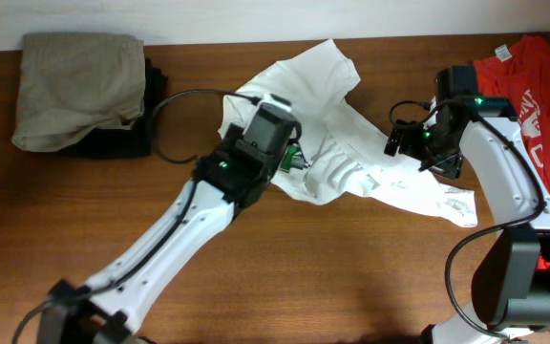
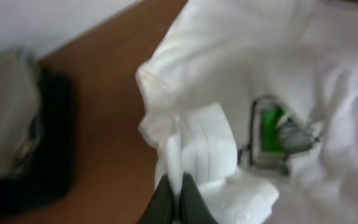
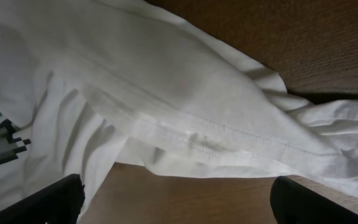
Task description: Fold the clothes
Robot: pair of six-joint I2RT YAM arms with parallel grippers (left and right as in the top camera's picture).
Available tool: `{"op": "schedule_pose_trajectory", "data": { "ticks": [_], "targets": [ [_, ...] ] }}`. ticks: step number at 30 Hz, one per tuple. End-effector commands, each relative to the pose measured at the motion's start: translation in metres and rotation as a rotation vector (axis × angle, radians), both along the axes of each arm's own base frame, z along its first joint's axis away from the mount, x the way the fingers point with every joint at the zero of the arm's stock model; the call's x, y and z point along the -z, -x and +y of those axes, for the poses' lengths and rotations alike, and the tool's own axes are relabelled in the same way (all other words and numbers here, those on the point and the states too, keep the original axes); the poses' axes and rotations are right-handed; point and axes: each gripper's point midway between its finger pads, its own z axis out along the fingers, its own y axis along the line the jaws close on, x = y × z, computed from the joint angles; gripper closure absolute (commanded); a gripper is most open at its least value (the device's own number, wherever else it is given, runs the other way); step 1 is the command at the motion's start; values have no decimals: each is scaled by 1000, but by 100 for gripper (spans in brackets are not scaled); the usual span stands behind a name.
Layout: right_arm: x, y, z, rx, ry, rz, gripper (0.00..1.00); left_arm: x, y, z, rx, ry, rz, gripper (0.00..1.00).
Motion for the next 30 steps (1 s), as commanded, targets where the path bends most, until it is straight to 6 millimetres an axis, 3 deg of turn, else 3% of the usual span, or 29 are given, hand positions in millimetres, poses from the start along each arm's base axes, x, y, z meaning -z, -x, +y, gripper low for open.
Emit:
{"op": "schedule_pose_trajectory", "data": {
  "ticks": [1, 6, 10, 15, 19, 20, 22, 23, 24, 25, 27, 30],
  "targets": [
    [1, 0, 3, 2, -7, 5, 1, -5, 15, 35, -138, -22, 33, 100],
    [1, 0, 3, 2, -7, 5, 1, 23, 52, 85, -366, -44, 208, 100],
    [1, 0, 3, 2, -7, 5, 1, 29, 65, 115, -460, -69, 283, 100],
    [-4, -21, 2, 1, -2, -86, 1, 49, 80, 126, -497, -2, 414, 100],
    [-5, -23, 3, 0, -9, -93, 1, 66, 94, 122, -491, 32, 495, 99],
    [-5, -23, 4, -3, -18, -93, 1, 71, 97, 123, -489, 30, 512, 95],
    [-6, -23, 8, -8, -37, -95, 1, 81, 107, 125, -492, 15, 548, 73],
    [-6, -23, 9, -10, -46, -96, 1, 85, 111, 127, -494, 6, 560, 30],
    [-6, -23, 9, -10, -46, -97, 1, 90, 114, 128, -496, -1, 570, 22],
    [-6, -23, 10, -11, -48, -97, 1, 93, 116, 129, -497, -5, 575, 22],
    [-7, -23, 16, -20, -83, -96, 1, 101, 117, 129, -496, -4, 574, 1],
    [-12, -25, 30, -43, -164, -113, 1, 106, 112, 123, -487, 30, 560, 1]
  ]
}}
